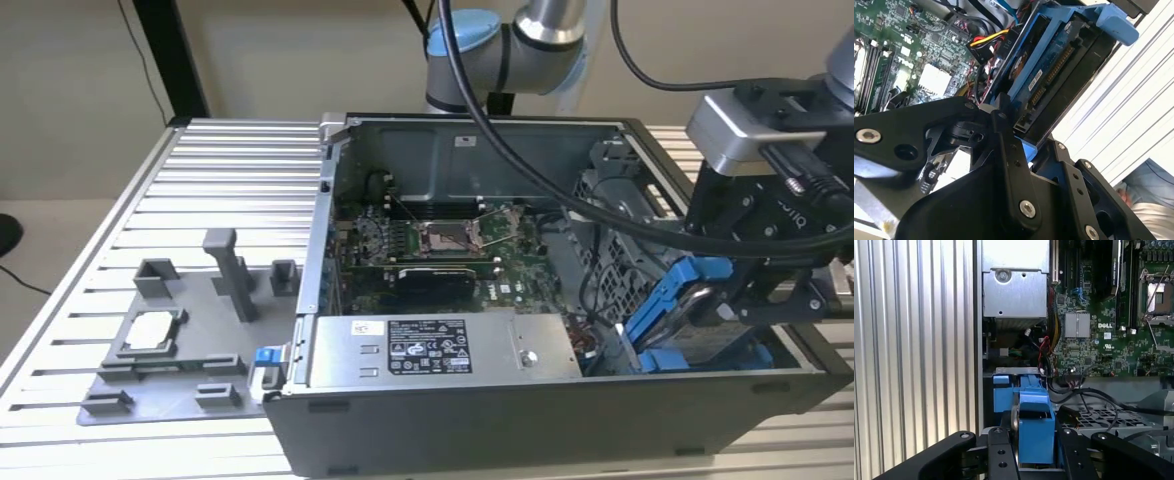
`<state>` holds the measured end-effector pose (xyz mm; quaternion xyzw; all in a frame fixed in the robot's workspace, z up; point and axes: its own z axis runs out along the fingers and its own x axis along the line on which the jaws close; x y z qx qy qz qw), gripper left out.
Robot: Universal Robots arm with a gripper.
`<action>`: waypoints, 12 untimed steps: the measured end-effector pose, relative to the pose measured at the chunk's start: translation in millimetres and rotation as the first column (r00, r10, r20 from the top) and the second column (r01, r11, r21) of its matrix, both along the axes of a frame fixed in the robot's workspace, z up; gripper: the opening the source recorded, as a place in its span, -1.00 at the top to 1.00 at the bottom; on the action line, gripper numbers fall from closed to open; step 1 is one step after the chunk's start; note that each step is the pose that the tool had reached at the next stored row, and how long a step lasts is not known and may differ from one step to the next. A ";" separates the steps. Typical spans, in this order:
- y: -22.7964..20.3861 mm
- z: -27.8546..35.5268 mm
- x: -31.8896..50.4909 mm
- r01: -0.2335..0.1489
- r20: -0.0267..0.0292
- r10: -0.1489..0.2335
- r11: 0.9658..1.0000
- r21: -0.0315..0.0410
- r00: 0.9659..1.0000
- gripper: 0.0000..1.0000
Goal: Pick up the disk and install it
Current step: 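Insert the disk into the insertion slot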
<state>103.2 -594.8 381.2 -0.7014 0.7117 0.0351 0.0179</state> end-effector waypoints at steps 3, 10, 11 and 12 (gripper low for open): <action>-0.1 0.2 0.0 0.000 0.000 0.000 1.000 -0.001 1.000 1.00; 0.0 0.0 0.0 0.000 0.000 0.000 1.000 0.000 1.000 1.00; 0.0 0.0 0.0 0.000 0.000 0.000 1.000 0.000 1.000 1.00; 0.0 0.0 0.0 0.000 0.000 0.000 1.000 0.000 1.000 1.00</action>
